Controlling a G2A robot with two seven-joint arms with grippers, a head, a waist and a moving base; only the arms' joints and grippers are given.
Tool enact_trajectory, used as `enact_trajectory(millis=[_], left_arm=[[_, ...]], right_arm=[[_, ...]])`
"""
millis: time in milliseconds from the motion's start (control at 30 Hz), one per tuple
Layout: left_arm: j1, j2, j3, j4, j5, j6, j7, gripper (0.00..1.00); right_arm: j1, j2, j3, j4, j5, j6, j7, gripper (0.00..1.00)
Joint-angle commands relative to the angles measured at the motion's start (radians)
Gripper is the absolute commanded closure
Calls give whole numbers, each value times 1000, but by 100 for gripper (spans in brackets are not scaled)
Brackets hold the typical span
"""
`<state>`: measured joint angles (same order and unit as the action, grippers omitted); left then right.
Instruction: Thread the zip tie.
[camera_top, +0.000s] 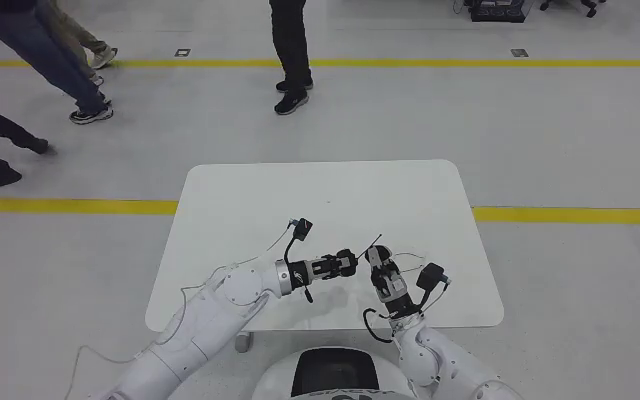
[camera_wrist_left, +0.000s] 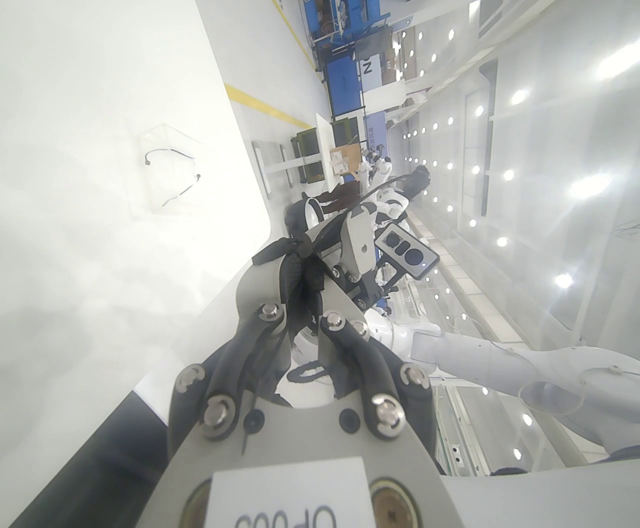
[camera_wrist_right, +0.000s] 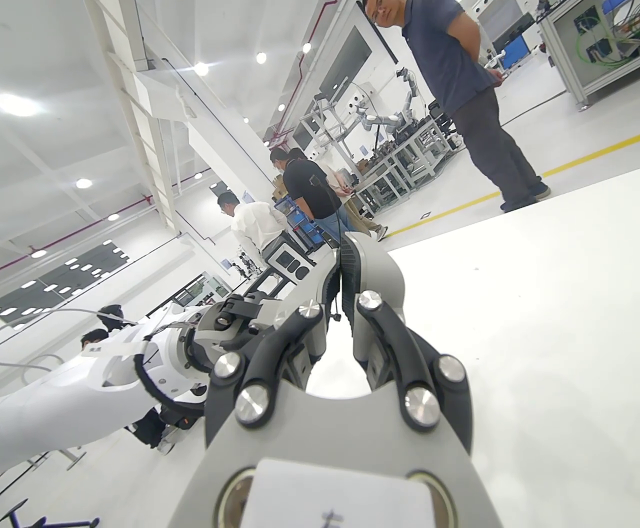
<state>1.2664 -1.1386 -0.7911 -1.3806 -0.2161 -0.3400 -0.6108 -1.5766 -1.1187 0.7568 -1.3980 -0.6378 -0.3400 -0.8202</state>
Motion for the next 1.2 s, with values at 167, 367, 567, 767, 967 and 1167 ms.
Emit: enact_trajectory(millis=[167, 367, 567, 767, 967, 1167], left_arm=[[0, 0, 0, 0, 0, 0, 0, 100], [0, 0, 0, 0, 0, 0, 0, 100], [0, 0, 0, 0, 0, 0, 0, 100], [0, 0, 0, 0, 0, 0, 0, 100], [0, 0, 0, 0, 0, 0, 0, 100], [0, 0, 0, 0, 0, 0, 0, 100]], right_arm=[[-2, 0, 3, -1, -2, 0, 8, 100], [-3, 0, 6, -2, -2, 0, 20, 100], [-6, 1, 9, -1, -6, 0, 24, 100], [-11, 2, 14, -1, -11, 0, 26, 100], [-16, 2, 21, 1, -17, 0, 28, 100], [-21, 2, 30, 2, -23, 0, 35, 100]])
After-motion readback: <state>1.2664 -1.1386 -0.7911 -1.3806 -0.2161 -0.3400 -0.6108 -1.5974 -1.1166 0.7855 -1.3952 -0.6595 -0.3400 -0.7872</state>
